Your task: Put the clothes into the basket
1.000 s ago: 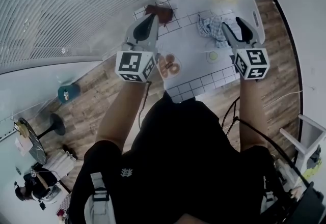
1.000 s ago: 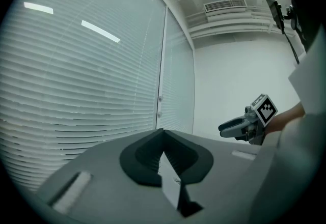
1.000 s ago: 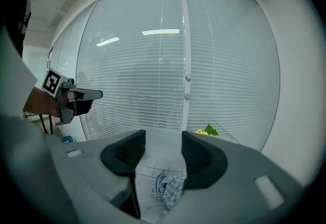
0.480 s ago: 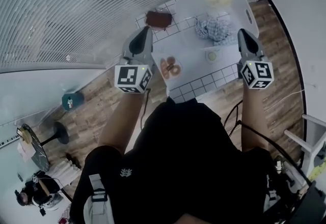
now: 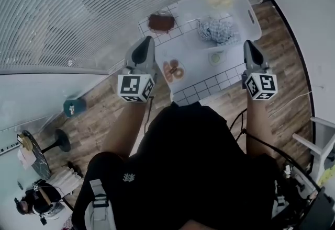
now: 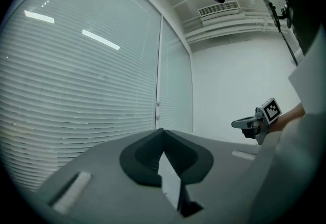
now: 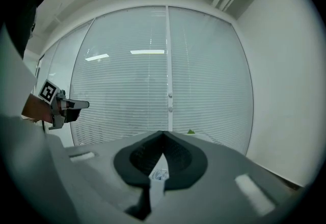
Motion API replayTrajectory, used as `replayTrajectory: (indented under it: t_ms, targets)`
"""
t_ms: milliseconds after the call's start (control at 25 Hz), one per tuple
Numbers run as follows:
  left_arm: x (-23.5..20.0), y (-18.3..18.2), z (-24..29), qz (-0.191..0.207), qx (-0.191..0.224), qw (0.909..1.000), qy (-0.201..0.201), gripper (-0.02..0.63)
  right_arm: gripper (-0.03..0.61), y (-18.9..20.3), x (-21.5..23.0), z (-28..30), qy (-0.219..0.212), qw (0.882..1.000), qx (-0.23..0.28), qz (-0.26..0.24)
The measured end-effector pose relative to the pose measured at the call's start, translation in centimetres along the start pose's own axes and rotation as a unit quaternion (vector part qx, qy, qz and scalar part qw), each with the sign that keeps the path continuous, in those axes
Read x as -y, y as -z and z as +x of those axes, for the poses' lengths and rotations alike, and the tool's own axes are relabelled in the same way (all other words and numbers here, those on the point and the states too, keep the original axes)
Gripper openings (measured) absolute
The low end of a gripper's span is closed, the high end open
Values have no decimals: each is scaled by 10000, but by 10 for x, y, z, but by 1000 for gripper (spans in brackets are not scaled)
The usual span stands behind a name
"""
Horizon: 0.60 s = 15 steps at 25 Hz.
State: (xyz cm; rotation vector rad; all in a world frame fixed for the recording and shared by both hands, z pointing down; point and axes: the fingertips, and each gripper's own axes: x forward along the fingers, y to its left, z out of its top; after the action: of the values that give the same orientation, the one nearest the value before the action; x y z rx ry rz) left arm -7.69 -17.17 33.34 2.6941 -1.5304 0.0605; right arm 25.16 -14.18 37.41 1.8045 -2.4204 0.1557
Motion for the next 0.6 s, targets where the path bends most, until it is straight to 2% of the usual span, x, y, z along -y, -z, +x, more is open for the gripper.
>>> replayTrajectory:
  t_ms: [600]
  targets:
    - [3, 1, 1, -20, 36, 10000, 10, 8, 2, 4, -3, 0, -66, 9998, -97, -140]
